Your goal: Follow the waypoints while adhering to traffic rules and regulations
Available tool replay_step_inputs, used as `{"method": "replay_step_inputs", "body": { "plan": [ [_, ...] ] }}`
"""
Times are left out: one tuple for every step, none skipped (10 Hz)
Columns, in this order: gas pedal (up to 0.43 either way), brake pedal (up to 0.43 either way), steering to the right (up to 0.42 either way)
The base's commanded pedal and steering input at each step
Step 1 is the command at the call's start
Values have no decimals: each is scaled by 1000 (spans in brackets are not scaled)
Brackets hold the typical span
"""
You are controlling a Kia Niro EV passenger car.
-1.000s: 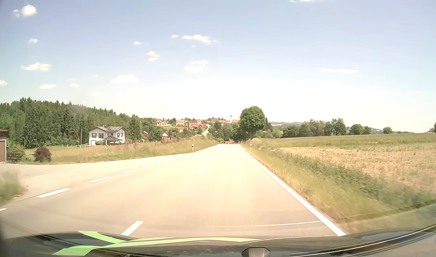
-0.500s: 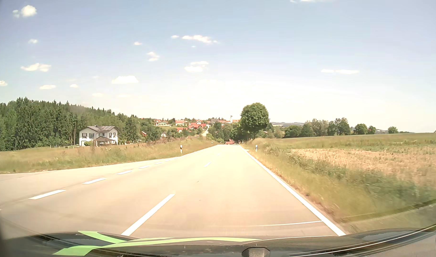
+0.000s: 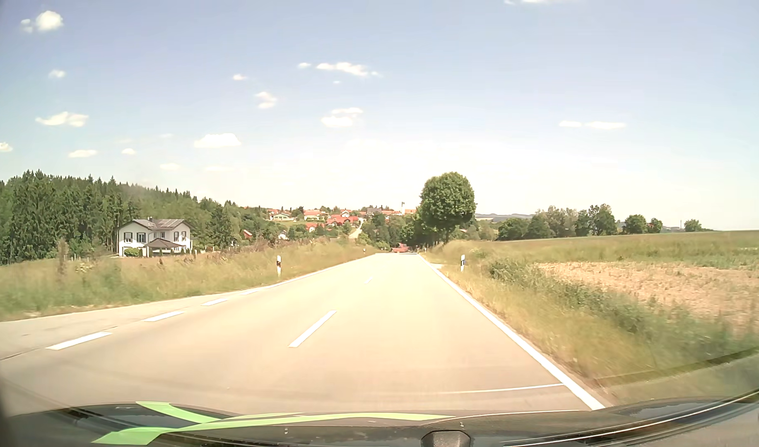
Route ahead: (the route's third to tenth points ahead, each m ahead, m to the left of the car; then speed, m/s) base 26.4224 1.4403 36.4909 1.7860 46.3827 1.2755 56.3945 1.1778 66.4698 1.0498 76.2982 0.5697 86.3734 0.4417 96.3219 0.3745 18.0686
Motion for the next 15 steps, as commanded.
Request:
{"method": "replay_step_inputs", "body": {
  "plan": [
    [47, 0, 2],
    [67, 0, 2],
    [79, 0, 2],
    [87, 0, 2],
    [98, 0, 2],
    [110, 0, 2],
    [118, 0, 2],
    [118, 0, 3],
    [118, 0, 3],
    [130, 0, 3],
    [130, 0, 3],
    [130, 0, 3],
    [130, 0, 2],
    [130, 0, 1],
    [130, 0, 0]
  ]
}}
